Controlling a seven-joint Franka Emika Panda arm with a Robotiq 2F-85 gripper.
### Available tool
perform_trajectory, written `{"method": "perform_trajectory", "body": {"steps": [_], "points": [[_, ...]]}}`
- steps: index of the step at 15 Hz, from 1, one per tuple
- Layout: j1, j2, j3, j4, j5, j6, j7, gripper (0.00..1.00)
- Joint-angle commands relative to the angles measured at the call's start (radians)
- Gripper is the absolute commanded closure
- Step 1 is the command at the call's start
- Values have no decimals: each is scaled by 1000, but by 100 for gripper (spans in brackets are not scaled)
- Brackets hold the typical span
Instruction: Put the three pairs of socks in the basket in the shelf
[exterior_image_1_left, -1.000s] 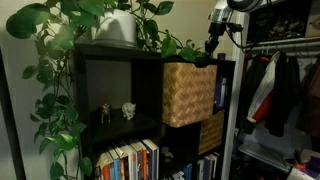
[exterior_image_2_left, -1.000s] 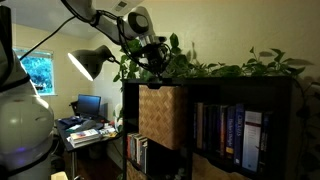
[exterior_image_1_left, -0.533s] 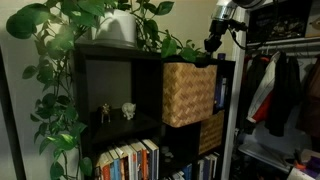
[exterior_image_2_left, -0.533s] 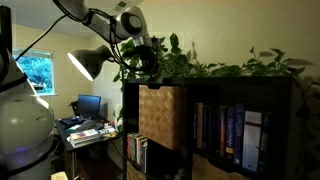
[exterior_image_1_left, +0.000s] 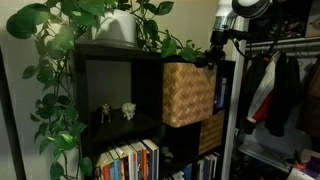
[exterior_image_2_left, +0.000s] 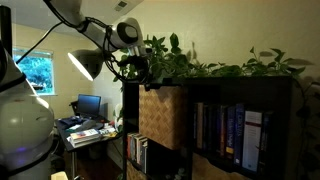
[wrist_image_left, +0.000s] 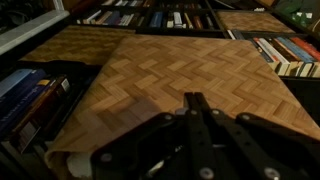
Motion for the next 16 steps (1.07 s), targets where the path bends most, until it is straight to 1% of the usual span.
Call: {"method": "perform_trajectory", "body": {"steps": [1, 8, 14, 16], "points": [[4, -37, 1, -85, 13, 81, 34, 96], [-15, 15, -18, -116, 5, 205, 14, 96], [-45, 100, -36, -84, 0, 327, 13, 96], [-50, 119, -40, -72, 1, 348, 14, 96]]}}
